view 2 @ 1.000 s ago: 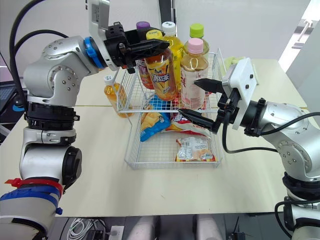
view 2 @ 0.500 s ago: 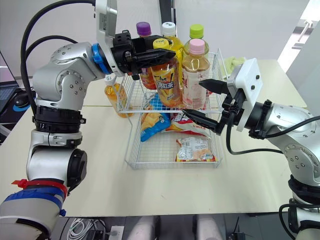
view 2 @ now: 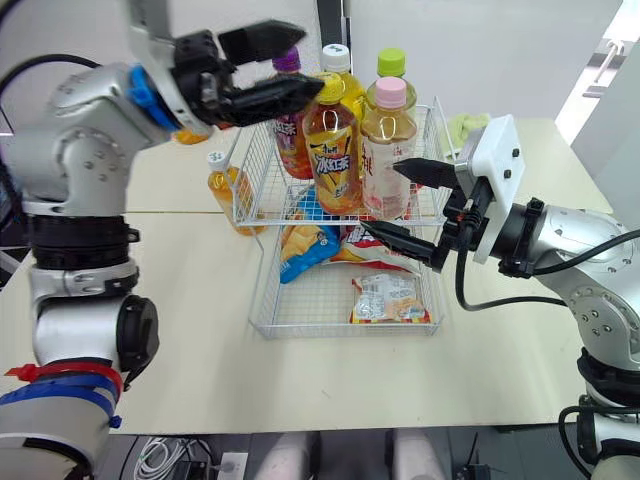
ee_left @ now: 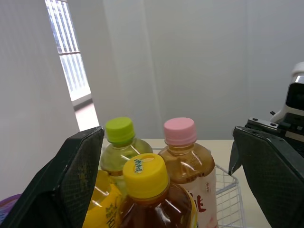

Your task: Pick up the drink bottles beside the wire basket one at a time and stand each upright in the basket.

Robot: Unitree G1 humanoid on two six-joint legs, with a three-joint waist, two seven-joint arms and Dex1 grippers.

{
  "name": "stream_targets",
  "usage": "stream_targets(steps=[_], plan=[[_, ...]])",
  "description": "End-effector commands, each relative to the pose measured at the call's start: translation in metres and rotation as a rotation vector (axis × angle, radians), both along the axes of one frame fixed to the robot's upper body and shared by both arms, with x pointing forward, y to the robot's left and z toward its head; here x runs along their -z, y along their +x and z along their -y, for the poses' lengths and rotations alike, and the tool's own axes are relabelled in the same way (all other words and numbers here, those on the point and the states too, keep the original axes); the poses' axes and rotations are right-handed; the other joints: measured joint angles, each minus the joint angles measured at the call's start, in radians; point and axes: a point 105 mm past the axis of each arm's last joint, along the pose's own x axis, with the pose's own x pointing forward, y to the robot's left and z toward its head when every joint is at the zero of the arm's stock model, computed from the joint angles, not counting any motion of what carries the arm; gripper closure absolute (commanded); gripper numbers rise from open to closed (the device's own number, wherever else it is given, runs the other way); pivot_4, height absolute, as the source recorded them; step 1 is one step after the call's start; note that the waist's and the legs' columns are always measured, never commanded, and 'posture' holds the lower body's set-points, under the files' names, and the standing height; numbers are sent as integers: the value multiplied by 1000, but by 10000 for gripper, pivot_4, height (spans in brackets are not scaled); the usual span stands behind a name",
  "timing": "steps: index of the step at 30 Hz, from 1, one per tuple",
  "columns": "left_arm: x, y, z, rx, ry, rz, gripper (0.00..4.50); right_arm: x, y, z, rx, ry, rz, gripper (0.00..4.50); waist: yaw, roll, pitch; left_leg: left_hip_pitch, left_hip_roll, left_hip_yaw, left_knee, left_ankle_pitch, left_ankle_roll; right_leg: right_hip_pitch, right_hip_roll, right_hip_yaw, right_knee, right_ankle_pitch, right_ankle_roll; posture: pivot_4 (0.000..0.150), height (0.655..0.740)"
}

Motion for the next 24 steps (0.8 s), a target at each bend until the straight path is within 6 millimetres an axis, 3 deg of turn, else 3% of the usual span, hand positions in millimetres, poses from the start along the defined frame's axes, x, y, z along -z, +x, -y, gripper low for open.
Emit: stream_targets(steps=[1, 5, 10, 12, 14, 16, 19, 24], plan=[[-24, -15, -23, -60, -94, 49, 237, -9, -8, -7, -70, 12, 38, 0, 0, 0, 0, 0, 0, 0, 0, 0, 0, 0, 0, 0, 0, 0, 0, 1500, 7400], [-16, -14, -54, -220, -132, 33, 237, -9, -15, -14, -143, 22, 32, 0, 0, 0, 0, 1, 0, 0, 0, 0, 0, 1, 0, 0, 0, 0, 0, 1500, 7400], [19, -17, -126, -586, -213, 11, 237, -11, -24, -27, -261, 27, 34, 0, -7, 1, -1, 2, 3, 0, -1, 0, 0, 1, 0, 1, 0, 0, 0, 1500, 7400], [25, -21, -141, -663, -248, 10, 237, -11, -23, -29, -282, 27, 32, 0, -2, 1, 0, 1, 3, -1, 0, 0, 0, 1, 0, 0, 0, 0, 0, 1500, 7400], [45, -23, -162, -769, -257, -16, 237, -9, -21, -32, -297, 13, 35, 0, 2, 1, -1, 1, 3, -1, 0, 0, 0, 1, 0, 0, 0, 0, 0, 1500, 7400], [64, -26, -176, -840, -253, -40, 237, -8, -19, -34, -306, 11, 37, 0, 6, 1, -1, 2, 3, 0, 0, 0, 0, 1, -3, 1, 0, 0, 0, 1500, 7400], [111, -34, -194, -936, -256, -115, 237, -8, -15, -37, -318, 6, 41, 0, 7, 1, -2, 2, 3, 0, 0, 0, 0, 2, -3, 1, -1, 0, 1, 1500, 7400], [163, -47, -192, -987, -242, -209, 237, -9, -12, -38, -326, 9, 50, 0, 10, 0, -2, 2, 3, -1, 0, 0, 0, 2, -3, 0, -1, 0, 0, 1500, 7400]])
